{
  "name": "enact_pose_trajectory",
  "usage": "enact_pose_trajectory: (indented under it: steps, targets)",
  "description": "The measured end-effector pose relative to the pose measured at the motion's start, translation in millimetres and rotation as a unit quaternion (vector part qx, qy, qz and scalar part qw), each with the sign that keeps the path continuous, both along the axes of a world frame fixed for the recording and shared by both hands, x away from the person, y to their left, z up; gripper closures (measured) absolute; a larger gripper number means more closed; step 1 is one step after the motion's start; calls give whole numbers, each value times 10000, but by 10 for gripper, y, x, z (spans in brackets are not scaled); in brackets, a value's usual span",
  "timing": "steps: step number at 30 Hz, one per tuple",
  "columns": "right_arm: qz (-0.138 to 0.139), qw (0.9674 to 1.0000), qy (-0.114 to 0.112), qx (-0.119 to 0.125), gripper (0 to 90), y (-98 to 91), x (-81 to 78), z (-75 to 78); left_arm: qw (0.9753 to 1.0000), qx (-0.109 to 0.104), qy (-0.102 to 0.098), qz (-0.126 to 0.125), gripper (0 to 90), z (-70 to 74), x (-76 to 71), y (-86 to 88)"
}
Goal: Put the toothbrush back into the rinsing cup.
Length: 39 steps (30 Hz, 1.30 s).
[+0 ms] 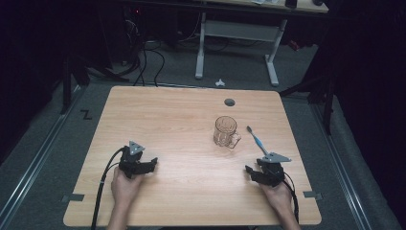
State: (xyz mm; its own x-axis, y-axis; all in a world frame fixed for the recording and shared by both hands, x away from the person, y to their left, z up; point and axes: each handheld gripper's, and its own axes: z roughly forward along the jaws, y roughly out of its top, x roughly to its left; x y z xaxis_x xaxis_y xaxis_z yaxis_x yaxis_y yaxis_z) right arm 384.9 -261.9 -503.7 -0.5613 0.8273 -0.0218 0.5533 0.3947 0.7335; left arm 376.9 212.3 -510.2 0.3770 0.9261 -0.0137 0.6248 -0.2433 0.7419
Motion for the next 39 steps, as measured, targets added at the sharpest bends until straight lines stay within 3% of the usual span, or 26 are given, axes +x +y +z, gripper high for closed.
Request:
enact_pose_trajectory:
  steps: [23, 30, 39]
  targets:
    - [-195, 9998, -49, -5, 538, 14, -45, 8, 10000, 0, -4, -2, 224, 0, 0, 0]
    - [-214, 9994, -234, 155, 587, -22, -86, 101, 10000, -1, -5, -2, 224, -1, 0, 0]
    - [-167, 9994, -236, 209, 605, -72, -120, 144, 10000, 1, -5, -3, 224, -1, 0, 0]
